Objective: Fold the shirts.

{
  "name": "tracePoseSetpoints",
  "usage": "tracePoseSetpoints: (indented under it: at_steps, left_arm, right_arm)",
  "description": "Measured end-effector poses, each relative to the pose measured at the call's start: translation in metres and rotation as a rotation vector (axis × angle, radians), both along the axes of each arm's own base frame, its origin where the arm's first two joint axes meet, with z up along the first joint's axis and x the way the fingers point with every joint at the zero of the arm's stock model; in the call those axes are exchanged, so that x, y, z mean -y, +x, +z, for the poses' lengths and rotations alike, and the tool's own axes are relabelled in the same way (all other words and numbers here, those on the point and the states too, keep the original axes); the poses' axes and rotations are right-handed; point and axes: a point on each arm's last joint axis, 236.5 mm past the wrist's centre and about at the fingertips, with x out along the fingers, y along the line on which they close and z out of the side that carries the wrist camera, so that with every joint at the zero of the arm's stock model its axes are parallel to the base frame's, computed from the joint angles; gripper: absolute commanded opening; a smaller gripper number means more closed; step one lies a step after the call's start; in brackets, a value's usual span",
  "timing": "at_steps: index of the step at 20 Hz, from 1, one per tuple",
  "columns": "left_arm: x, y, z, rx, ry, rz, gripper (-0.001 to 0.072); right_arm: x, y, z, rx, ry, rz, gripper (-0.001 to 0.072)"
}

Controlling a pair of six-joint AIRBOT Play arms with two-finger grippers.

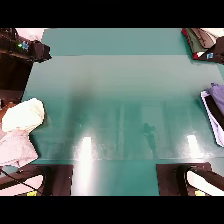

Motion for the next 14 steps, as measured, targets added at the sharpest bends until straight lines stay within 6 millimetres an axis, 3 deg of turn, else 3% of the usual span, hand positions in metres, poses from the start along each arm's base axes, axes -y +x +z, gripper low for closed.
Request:
tracePoseSetpoints:
  at_steps: [14]
  left_arm:
    - [0.0017,0.0001,0.0007,0.001,-0.008,-0.001,0.0024]
  right_arm:
    - [-0.0027,-0.0007,0.0001,0.0,0.0,0.007,0.0015]
